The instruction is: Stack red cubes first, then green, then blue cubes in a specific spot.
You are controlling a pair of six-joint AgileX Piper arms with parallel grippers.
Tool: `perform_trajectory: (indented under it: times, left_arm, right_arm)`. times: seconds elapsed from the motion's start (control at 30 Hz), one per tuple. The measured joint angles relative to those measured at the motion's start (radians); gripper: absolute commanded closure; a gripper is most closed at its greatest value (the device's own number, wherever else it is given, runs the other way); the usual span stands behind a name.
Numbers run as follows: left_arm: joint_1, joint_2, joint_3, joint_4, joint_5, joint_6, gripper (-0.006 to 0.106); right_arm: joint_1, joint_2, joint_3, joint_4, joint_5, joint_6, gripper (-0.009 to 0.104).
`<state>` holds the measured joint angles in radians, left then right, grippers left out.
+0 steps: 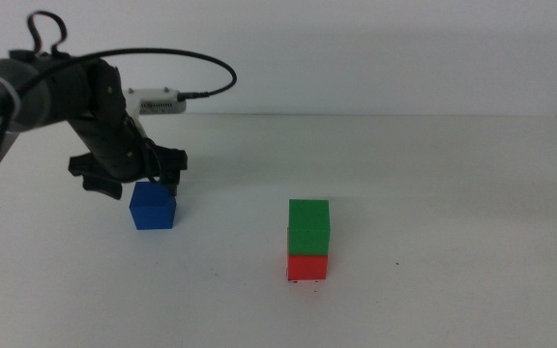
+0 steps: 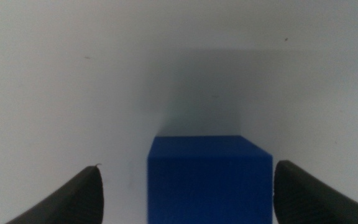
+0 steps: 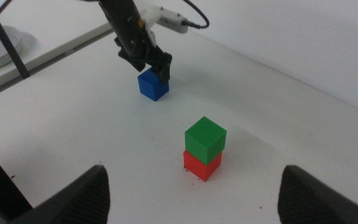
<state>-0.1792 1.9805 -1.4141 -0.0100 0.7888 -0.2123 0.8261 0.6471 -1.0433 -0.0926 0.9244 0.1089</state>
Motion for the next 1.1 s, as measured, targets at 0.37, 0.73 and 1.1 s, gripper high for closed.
perform_trajectory:
  times: [0.37,0.73,1.1]
  left_arm:
    - [0.0,0.075,0.0,-0.033,-0.034,0.035,0.045]
    - [-0.258,-0.179,-0.039,0.143,0.171,-0.269,0.102]
    - [-0.567,-0.122,-0.272,0.19,0.353,-0.511,0.102]
  right_arm:
    - [0.0,0.0,0.0,0.0,0.0,0.0,0.002]
    - [0.0,0.0,0.0,0.0,0.0,0.0,0.002]
    - [0.0,0.0,0.0,0.0,0.0,0.006,0.002]
